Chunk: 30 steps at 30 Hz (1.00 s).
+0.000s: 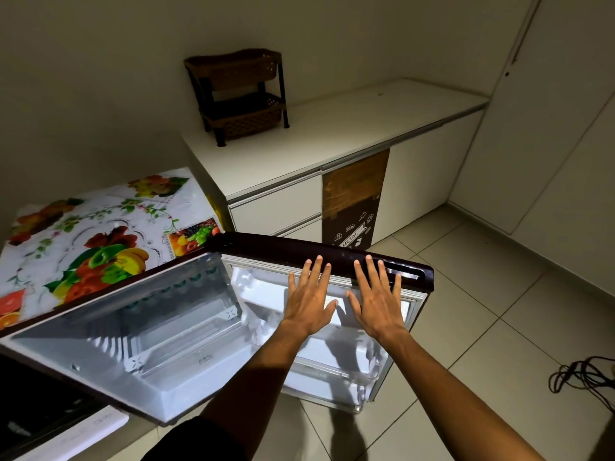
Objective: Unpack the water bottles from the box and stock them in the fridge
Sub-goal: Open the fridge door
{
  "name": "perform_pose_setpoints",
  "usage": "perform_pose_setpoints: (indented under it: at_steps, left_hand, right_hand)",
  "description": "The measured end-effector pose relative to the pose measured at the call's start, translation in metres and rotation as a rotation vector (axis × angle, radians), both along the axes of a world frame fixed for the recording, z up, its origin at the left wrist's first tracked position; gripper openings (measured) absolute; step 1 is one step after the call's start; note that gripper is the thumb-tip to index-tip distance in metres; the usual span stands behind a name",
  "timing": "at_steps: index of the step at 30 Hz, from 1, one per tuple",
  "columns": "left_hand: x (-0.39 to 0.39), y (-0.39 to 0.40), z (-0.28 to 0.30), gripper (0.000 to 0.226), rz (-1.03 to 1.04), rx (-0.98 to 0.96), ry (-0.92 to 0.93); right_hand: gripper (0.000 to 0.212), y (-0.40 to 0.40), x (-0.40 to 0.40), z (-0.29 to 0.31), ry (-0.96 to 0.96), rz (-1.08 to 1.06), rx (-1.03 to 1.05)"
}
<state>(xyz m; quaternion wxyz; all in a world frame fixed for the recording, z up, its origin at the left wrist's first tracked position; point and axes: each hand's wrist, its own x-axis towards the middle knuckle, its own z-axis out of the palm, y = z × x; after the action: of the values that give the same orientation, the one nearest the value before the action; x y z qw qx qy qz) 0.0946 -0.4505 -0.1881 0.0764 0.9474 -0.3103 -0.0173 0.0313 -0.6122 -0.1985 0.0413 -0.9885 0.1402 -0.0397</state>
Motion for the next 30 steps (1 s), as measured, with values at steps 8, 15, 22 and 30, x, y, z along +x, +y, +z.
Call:
perform_pose_setpoints:
  at_steps: [8, 15, 22, 30]
  left_hand:
    - [-0.005, 0.066, -0.018, 0.085, 0.157, 0.006, 0.000]
    - [-0.025, 0.162, -0.027, 0.089, 0.267, -0.046, -0.010]
    - [-0.056, 0.259, -0.039, 0.088, 0.432, -0.068, -0.030]
    - [-0.090, 0.339, -0.051, 0.081, 0.522, -0.241, -0.138]
  right_hand:
    - [0.075, 0.049, 0.012, -0.002, -0.048, 0.082, 0.019]
    - [0.077, 0.124, 0.022, -0.004, -0.042, 0.167, 0.025]
    - [0.085, 0.214, 0.022, -0.009, 0.001, 0.301, 0.034]
    - [0.085, 0.292, 0.010, -0.031, 0.056, 0.394, 0.020]
